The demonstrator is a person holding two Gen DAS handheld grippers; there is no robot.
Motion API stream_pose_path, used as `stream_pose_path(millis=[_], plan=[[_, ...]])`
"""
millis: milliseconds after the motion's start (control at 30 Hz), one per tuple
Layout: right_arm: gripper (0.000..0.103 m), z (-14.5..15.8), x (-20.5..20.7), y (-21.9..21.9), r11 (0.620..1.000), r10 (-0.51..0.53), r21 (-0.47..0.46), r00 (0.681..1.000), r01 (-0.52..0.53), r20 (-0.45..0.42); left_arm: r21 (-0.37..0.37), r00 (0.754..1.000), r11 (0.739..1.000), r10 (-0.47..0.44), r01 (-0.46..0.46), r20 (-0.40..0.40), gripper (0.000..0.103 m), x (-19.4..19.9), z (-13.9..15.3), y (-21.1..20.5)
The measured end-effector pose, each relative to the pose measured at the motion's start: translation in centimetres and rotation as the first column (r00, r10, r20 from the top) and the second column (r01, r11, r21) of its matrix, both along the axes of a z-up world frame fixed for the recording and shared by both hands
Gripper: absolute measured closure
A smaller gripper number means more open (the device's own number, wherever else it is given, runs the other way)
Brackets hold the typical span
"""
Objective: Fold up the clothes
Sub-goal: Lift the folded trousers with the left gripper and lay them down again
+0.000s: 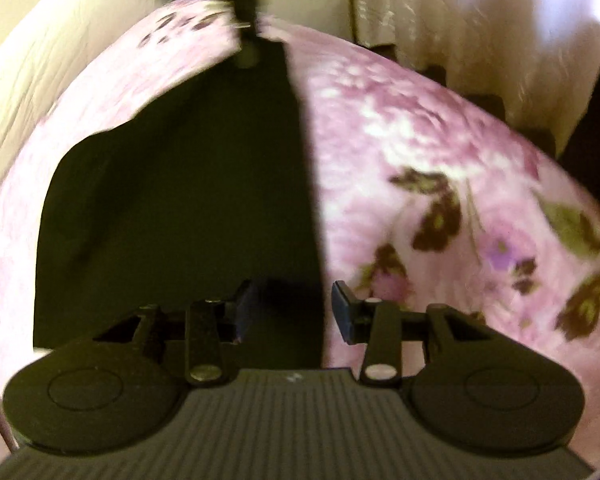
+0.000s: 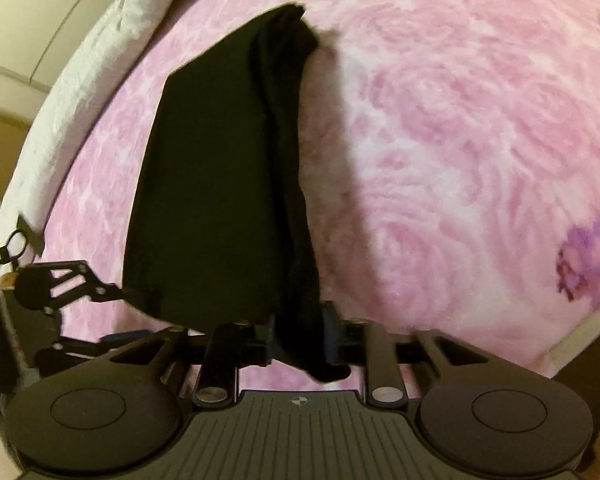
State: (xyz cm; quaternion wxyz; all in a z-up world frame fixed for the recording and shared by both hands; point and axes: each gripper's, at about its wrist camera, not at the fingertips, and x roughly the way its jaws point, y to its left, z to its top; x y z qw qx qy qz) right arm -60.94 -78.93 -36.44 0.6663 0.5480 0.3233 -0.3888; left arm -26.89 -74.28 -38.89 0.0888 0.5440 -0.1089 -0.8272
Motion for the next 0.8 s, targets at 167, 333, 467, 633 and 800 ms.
stream_pose_path(millis=[167, 333, 467, 633, 800], plan=[[0.036, -2.4, -2.0, 6.1, 0.957, -0.289, 0.012, 0.947, 0.291, 0.137, 0.11, 0.99, 0.985, 0.138, -0.134, -0.026, 0.059, -1.1, 2.3, -2.5], [0.035, -5.2, -0.3, 9.4, 0.875, -0.474, 0.029, 0.842, 0.483, 0.258, 0.061, 0.966, 0.965, 0.256, -0.254, -0.039, 0.057, -1.3, 2.5, -6.6], [0.038, -7.2, 1.1, 8.7, 0.771, -0.612, 0.039, 0.722, 0.636, 0.322, 0.02, 0.951, 0.953, 0.304, -0.303, -0.05, 0.057, -2.2, 2.1, -9.7], [0.094, -6.1, -1.9, 6.9, 0.74, -0.655, 0.091, 0.683, 0.666, 0.323, -0.008, 0.948, 0.95, 0.312, -0.313, -0.057, 0.056, -2.8, 2.6, -11.4], [0.096, -1.0, -8.8, 1.9, 0.826, -0.529, -0.075, 0.815, 0.558, 0.238, -0.054, 0.951, 0.951, 0.301, -0.305, -0.064, 0.053, -3.2, 3.1, -11.5]])
